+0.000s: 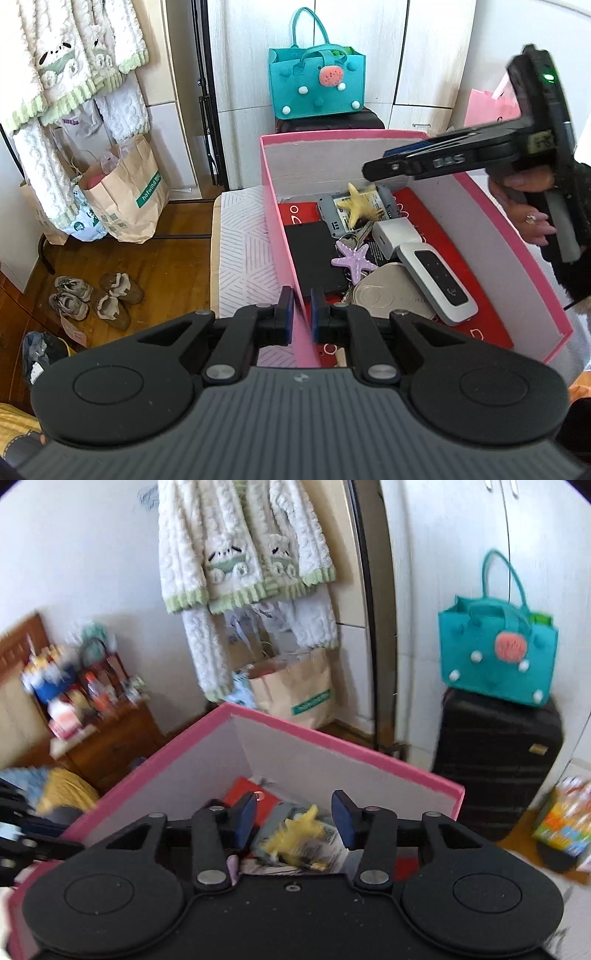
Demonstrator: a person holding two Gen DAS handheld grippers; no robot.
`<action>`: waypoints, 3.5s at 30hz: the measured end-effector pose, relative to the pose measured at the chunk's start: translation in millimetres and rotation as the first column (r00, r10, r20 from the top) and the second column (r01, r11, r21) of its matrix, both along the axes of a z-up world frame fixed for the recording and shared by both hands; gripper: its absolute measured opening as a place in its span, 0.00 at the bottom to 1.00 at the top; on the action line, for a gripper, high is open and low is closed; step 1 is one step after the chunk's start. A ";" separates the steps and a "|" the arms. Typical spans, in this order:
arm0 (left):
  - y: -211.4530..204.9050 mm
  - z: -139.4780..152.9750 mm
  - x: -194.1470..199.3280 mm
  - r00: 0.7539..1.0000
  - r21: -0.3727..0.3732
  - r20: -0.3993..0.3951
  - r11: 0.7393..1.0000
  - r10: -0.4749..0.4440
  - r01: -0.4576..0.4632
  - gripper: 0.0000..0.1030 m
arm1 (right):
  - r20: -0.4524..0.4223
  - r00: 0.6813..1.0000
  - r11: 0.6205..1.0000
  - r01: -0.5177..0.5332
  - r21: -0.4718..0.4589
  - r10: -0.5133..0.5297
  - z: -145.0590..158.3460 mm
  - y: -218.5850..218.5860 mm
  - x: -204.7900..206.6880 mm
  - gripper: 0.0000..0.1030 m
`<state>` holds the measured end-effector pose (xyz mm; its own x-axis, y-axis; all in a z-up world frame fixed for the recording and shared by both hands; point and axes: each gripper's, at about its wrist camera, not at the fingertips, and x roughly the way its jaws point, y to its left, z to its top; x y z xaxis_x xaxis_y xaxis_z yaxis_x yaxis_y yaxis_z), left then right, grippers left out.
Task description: Organize rigid objects
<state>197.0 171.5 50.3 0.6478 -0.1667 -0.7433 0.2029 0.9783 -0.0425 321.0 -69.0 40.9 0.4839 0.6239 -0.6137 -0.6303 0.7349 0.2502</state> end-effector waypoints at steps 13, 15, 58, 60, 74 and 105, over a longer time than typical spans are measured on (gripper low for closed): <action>3.2 10.0 -12.6 0.998 -0.019 0.050 0.999 0.028 -0.027 0.08 | -0.028 0.995 0.982 0.102 0.157 -0.098 36.7 -60.8 -62.7 0.64; 0.9 17.1 -20.7 0.998 -0.022 0.067 1.000 0.021 -0.020 0.08 | -0.026 0.994 0.981 0.113 0.159 -0.110 41.9 -67.0 -76.6 0.65; -95.7 46.2 -111.3 0.965 -0.027 0.060 0.966 0.257 -0.256 0.93 | 0.014 0.884 0.875 0.461 0.148 -0.468 75.4 -165.6 -243.4 0.95; -101.8 45.2 -118.6 0.966 -0.024 0.061 0.968 0.251 -0.250 0.93 | 0.012 0.875 0.867 0.477 0.144 -0.484 80.1 -164.5 -249.7 0.96; -126.3 49.3 -166.4 0.968 0.019 0.135 0.977 0.210 -0.215 0.99 | 0.094 0.845 0.849 0.527 0.033 -0.527 78.7 -159.0 -302.5 0.95; -139.5 33.2 -187.9 0.962 0.066 0.154 0.969 0.226 -0.238 1.00 | 0.111 0.821 0.823 0.567 -0.043 -0.560 65.1 -150.3 -321.7 0.95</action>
<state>9.1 31.9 83.5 0.7630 0.0592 -0.6436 -0.0322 0.9980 0.0537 -0.7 -219.3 106.0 0.7921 0.1823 -0.5825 -0.1178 0.9821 0.1471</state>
